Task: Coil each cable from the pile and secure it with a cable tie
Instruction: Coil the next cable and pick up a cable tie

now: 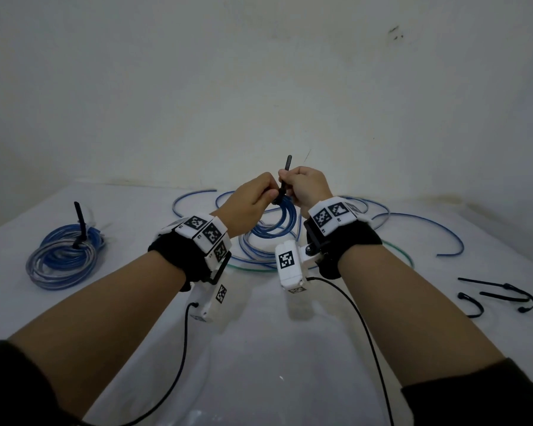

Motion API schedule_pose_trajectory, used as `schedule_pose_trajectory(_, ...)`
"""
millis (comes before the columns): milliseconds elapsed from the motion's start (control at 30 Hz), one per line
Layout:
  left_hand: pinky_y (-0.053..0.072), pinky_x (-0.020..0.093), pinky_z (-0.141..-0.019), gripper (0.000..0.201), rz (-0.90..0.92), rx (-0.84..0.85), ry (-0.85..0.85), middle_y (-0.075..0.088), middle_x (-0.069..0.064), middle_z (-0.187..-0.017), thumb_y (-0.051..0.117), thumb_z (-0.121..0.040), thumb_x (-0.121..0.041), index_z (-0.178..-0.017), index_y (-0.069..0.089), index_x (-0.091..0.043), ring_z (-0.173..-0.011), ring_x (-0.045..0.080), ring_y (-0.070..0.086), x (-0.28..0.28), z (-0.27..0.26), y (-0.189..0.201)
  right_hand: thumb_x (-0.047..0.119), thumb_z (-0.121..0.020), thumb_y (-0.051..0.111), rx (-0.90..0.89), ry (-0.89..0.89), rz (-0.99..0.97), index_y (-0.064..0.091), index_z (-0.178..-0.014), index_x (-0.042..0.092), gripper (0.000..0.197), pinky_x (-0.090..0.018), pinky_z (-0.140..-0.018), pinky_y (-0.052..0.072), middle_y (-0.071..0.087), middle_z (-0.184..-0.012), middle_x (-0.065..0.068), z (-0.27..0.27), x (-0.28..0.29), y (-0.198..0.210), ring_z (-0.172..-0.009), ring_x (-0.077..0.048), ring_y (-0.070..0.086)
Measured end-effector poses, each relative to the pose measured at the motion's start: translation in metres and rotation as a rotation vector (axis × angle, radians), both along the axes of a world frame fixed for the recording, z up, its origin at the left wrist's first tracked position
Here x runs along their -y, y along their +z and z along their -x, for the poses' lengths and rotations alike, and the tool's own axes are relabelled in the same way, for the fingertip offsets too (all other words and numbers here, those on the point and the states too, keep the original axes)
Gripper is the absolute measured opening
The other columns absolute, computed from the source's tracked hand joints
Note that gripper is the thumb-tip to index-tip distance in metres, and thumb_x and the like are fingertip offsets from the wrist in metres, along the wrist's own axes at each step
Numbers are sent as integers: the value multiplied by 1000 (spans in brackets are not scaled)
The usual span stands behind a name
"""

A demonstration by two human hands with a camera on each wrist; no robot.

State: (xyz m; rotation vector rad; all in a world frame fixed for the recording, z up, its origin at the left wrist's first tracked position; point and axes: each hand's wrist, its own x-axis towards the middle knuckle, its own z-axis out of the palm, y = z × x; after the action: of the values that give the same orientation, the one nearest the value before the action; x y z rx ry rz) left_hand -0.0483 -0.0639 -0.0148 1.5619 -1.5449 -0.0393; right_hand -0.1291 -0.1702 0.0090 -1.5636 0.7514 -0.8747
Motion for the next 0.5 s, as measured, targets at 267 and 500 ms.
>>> schedule_pose_trajectory(267,37,4,-67,15,36,-97,74,54,4,-94,41,-98,-8,-105,50,2,-80,10,50,3,0,-1,11,-92,58,93,200,-179,59,-86,-5,17,-27,-58,57,60,-74,-15,12,-13,6,-64,-24,60)
schedule_pose_trajectory(500,32,7,-60,12,14,83,67,47,-6,-77,41,-96,-3,-100,51,3,-66,1,40,1,2,1,6,-88,60,-33,57,-92,55,-70,7,18,-32,-61,43,53,-67,-12,6,-11,3,-57,-19,45)
